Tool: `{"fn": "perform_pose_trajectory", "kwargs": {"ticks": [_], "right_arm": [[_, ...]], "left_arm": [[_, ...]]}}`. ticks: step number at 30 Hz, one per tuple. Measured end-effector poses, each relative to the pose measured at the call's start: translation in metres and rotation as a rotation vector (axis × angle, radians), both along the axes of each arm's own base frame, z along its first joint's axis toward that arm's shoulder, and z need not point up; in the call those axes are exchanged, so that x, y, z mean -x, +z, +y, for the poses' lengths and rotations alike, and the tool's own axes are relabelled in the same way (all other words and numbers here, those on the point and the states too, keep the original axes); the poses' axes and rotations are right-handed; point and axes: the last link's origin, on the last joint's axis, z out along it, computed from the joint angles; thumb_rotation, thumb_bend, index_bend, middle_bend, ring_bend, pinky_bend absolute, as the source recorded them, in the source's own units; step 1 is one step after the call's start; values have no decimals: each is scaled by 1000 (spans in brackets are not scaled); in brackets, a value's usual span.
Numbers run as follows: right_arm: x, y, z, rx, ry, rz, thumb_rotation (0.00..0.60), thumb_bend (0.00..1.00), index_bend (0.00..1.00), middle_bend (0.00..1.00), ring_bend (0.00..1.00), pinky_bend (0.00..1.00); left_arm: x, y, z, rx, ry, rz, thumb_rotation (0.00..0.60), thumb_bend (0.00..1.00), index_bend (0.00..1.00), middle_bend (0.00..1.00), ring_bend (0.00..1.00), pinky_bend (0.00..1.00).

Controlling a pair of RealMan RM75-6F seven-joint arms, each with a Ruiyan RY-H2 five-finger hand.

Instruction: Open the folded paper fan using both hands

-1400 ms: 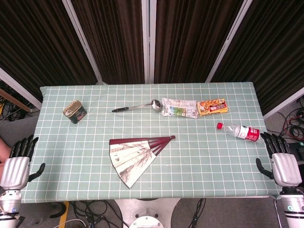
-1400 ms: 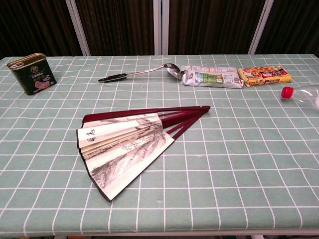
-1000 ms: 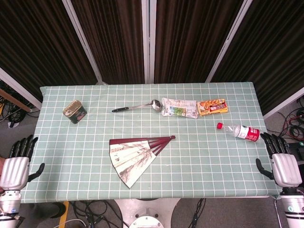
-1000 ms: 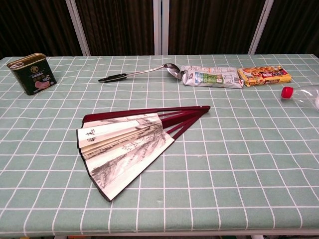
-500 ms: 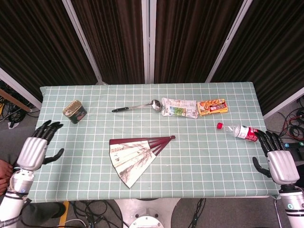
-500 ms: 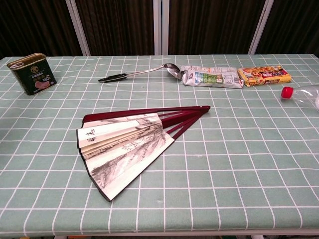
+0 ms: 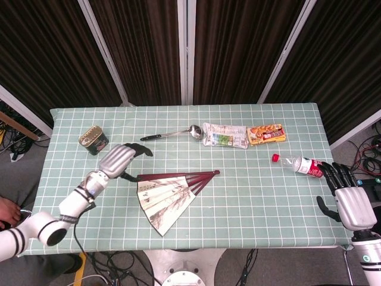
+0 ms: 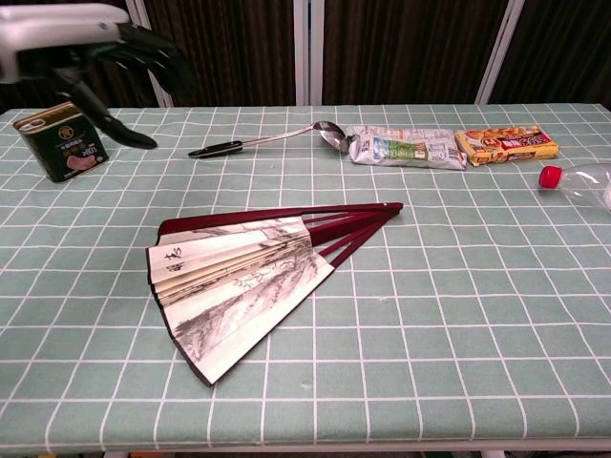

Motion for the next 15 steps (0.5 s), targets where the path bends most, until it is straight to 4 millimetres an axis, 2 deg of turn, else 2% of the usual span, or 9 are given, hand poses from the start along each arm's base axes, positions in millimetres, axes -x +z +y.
{"fn": "perform_pose_trajectory", "kwargs": {"ticks": [7, 15], "right_arm": [[1, 0, -4, 4, -12, 3, 600, 327, 30, 75, 0, 0], [4, -4, -9, -5, -33, 1, 600, 327, 30, 75, 0, 0]], "left_arm": [[-16, -55, 42, 89, 77, 106, 600, 173, 340, 357, 322, 384], [-27, -92, 58, 144, 132, 168, 600, 196, 351, 389, 375, 484]]}}
